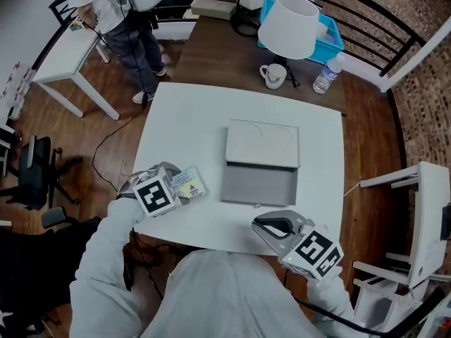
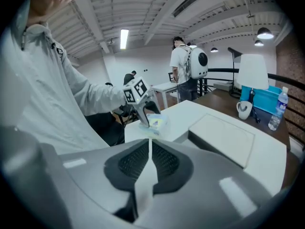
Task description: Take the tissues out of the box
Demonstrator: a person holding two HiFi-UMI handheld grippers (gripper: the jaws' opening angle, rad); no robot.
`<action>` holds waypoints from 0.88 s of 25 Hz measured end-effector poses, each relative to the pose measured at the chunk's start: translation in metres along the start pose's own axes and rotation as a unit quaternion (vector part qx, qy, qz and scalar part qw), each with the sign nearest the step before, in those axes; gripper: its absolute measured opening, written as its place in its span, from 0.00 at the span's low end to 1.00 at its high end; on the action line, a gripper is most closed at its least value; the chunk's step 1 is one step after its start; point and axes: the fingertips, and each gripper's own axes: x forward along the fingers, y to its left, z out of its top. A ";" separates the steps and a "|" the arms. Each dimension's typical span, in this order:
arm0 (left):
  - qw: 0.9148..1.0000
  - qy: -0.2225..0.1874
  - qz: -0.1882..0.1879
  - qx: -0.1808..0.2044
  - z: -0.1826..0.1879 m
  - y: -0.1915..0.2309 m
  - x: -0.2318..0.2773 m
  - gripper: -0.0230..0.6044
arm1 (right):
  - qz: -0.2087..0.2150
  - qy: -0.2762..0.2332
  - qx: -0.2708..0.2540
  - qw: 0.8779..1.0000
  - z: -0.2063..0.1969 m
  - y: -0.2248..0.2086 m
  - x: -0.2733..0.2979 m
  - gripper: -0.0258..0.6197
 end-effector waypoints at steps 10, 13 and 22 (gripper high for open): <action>0.998 -0.061 0.002 0.007 0.005 0.008 -0.016 0.63 | 0.001 0.004 0.011 1.000 0.007 0.010 0.016 0.07; 0.993 -0.104 0.040 0.029 0.024 0.009 -0.064 0.62 | -0.002 0.004 0.015 1.000 0.004 0.012 0.014 0.07; 0.922 -0.354 0.147 0.055 0.074 -0.070 -0.222 0.06 | 0.014 -0.073 0.024 0.997 0.028 0.014 -0.011 0.07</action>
